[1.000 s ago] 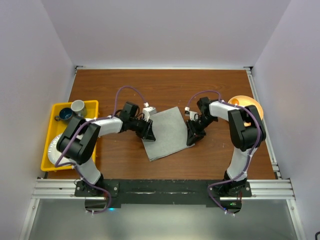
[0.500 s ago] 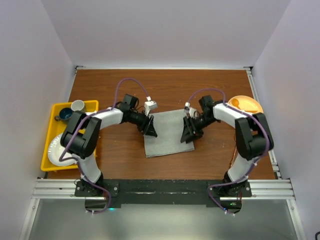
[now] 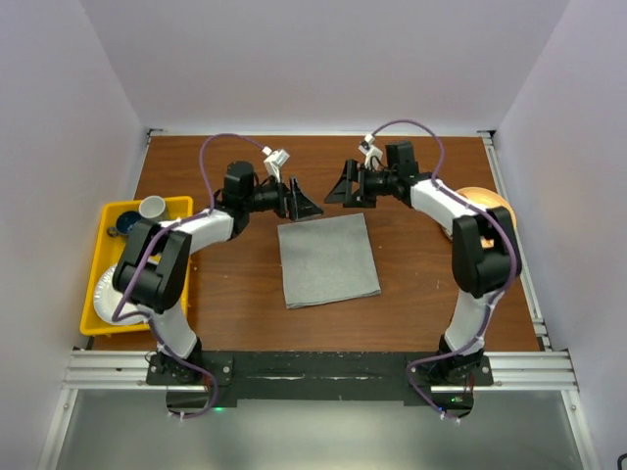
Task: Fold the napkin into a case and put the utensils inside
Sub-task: Smooth out the square-folded napkin at the center of the board.
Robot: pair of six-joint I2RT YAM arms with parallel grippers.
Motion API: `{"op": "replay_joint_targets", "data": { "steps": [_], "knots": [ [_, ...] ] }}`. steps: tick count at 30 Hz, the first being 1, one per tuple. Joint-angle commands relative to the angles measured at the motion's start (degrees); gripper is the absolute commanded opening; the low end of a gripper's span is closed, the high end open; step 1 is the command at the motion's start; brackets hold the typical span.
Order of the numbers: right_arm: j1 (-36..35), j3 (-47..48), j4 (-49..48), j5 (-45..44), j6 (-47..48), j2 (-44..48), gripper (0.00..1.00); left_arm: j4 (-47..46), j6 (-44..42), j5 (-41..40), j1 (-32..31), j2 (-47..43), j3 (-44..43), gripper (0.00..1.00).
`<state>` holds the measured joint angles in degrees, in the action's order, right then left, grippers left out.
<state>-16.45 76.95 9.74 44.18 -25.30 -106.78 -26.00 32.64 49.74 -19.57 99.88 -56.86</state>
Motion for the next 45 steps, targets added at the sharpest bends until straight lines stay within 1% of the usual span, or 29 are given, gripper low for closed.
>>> {"op": "replay_joint_targets", "data": {
  "steps": [1, 2, 5, 10, 15, 17, 18, 20, 23, 31, 33, 35, 36, 37, 40, 42, 43, 45],
  "knots": [
    [-0.08, -1.53, -11.47, -0.24, -10.98, -3.42, 0.98, -13.00, 14.80, -4.56, -0.11, 6.36, 2.10, 1.00],
    [-0.16, -1.89, -13.84, 0.11, -11.87, -4.22, 0.98, -14.24, 15.77, -4.47, -0.20, 7.52, 2.28, 1.00],
    [-0.34, -2.94, -16.41, 0.20, -13.81, -6.94, 0.98, -18.55, 18.94, -4.56, -0.12, 11.39, 3.68, 1.00],
    [-0.08, -6.54, -19.23, 0.46, -14.70, -11.07, 0.98, -19.53, 20.08, -5.61, 1.28, 17.01, 5.18, 1.00],
    [1.59, -8.21, -17.39, 1.69, -10.57, -14.24, 0.98, -20.14, 21.14, -5.79, 3.92, 21.32, 8.34, 1.00],
    [2.38, -8.48, -17.03, 2.22, -9.69, -15.64, 0.98, -20.23, 21.32, -5.62, 4.89, 21.59, 9.66, 1.00],
    [2.56, -7.96, -16.42, 2.48, -7.68, -16.08, 0.98, -19.97, 21.32, -5.09, 5.07, 21.68, 10.62, 1.00],
    [3.17, -6.99, -13.70, 2.57, -5.65, -17.40, 0.98, -19.18, 20.97, -5.00, 5.60, 21.33, 11.24, 1.00],
    [3.97, -5.76, -12.02, 4.06, -4.67, -17.94, 0.98, -17.77, 20.88, -5.44, 6.56, 20.54, 12.21, 1.00],
    [5.37, -1.81, -9.48, 8.54, -6.34, -14.86, 0.98, -15.14, 20.36, -6.32, 7.09, 19.48, 12.48, 1.00],
    [5.37, -0.66, -6.84, 9.51, -4.94, -13.11, 0.98, -14.70, 19.13, -5.97, 7.09, 18.96, 11.69, 1.00],
    [4.50, -1.01, -6.31, 12.13, -5.98, -8.72, 0.98, -14.61, 18.69, -5.62, 7.00, 18.17, 11.16, 1.00],
    [3.97, -1.88, -6.83, 13.11, -8.16, -6.97, 0.98, -14.52, 17.90, -5.18, 6.83, 17.29, 10.55, 1.00],
    [2.66, -2.50, -6.66, 13.90, -8.71, -3.99, 0.98, -14.26, 17.55, -4.91, 6.74, 16.85, 10.19, 1.00],
    [-0.50, -5.75, -7.53, 14.62, -10.64, 1.20, 0.98, -12.94, 16.05, -4.56, 5.95, 15.97, 9.05, 1.00],
    [-1.65, -9.33, -8.67, 14.18, -13.44, 2.28, 0.98, -13.02, 15.96, -4.56, 5.60, 15.88, 9.14, 1.00],
    [-2.27, -10.93, -11.99, 14.09, -14.59, 2.54, 0.98, -13.02, 16.05, -4.82, 5.51, 15.88, 9.05, 1.00],
    [-2.36, -14.35, -13.77, 14.17, -16.35, 1.32, 0.98, -13.55, 16.48, -4.91, 5.60, 16.49, 9.40, 1.00]
  ]
}}
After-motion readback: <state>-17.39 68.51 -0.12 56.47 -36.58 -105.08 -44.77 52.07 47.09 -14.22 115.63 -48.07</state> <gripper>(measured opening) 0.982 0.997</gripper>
